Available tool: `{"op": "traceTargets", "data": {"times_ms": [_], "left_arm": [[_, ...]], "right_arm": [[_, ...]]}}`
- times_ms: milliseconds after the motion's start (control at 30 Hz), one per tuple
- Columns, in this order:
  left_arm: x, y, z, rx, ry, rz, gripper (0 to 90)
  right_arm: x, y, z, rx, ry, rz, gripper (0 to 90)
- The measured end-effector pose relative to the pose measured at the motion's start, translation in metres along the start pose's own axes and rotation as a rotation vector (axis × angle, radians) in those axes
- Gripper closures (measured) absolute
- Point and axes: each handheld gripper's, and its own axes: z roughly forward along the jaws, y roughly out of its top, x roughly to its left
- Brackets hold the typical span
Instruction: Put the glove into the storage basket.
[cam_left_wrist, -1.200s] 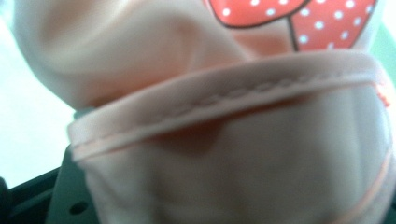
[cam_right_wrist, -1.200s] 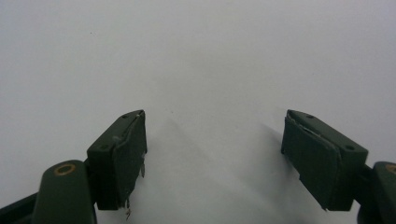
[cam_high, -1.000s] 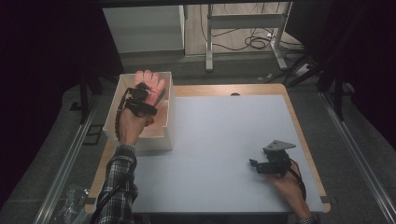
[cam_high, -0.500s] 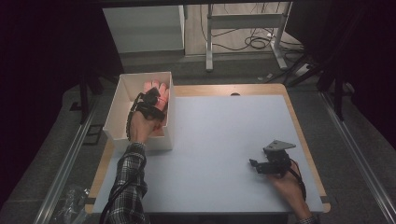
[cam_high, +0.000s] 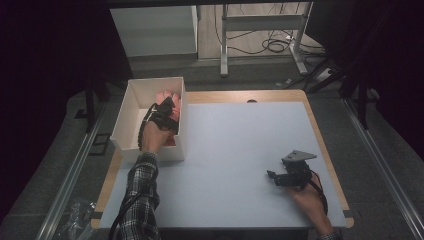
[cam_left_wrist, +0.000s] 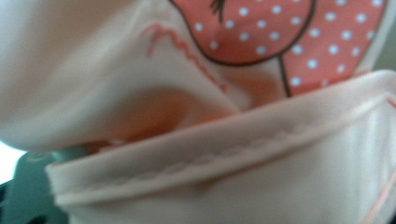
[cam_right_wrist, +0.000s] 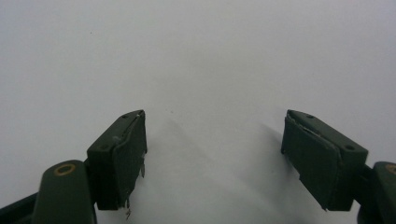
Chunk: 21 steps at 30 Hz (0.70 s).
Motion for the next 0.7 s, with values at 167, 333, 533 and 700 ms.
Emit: {"op": "traceTargets", "data": {"times_ms": [167,333,533,700], "left_arm": [[0.003,-0.003,-0.008,-0.041,-0.010,0.005,8.4],[0.004,-0.006,-0.022,-0.088,-0.026,-0.006,6.4],[0.004,-0.010,-0.035,-0.127,-0.023,0.009,5.5],[0.006,-0.014,-0.042,-0.143,-0.008,0.026,5.4]], "right_arm": [[0.000,0.000,0.000,0.000,0.000,0.000,22.4],[0.000,0.000,0.000,0.000,0.000,0.000,22.4],[0.000,0.000,0.000,0.000,0.000,0.000,22.4],[0.000,0.000,0.000,0.000,0.000,0.000,22.4]]}}
